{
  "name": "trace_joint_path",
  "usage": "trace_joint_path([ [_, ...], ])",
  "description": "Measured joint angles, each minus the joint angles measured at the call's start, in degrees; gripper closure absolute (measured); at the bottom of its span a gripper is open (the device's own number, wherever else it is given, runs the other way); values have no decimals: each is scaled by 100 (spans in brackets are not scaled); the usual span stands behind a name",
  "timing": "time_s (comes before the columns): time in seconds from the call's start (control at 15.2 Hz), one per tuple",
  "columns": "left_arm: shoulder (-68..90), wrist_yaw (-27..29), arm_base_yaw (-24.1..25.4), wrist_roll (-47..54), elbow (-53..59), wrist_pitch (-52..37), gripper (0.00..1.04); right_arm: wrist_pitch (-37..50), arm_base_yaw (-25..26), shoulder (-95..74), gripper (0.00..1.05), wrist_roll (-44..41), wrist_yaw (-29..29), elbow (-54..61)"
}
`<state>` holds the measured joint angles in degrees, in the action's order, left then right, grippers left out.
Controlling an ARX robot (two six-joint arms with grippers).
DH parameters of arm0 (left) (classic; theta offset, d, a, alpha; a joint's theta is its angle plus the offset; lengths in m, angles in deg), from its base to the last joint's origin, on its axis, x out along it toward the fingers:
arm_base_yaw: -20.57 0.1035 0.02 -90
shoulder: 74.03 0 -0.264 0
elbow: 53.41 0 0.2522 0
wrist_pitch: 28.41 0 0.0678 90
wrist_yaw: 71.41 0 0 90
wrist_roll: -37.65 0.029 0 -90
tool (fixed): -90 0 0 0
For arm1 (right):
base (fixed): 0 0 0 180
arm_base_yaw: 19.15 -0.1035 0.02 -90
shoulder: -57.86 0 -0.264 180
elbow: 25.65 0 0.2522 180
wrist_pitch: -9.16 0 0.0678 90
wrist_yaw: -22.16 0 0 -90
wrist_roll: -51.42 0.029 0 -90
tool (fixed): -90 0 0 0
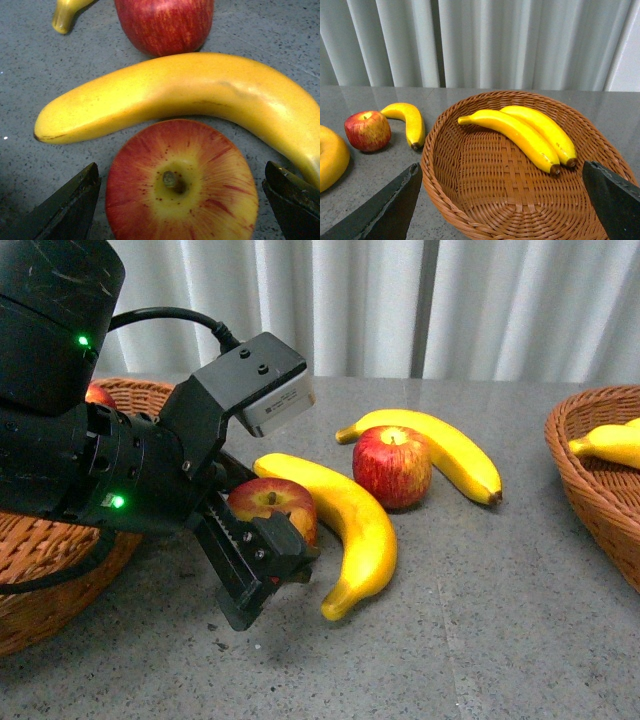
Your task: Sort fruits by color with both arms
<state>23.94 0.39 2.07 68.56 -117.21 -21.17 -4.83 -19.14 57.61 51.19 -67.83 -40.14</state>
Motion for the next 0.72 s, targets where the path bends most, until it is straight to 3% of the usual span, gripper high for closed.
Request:
trace_joint_path([
  [0.2,44,-122,57,57,0,-83,11,0,0,0,6,0,0,0],
  [0.26,57,-146,59,59,0,-103,24,0,0,0,6,0,0,0],
  [0.39,61,-181,57,52,0,-125,35,0,0,0,6,0,0,0],
  [0.72,-164,-133,-17,-208,2,-553,38,0,0,0,6,0,0,0],
])
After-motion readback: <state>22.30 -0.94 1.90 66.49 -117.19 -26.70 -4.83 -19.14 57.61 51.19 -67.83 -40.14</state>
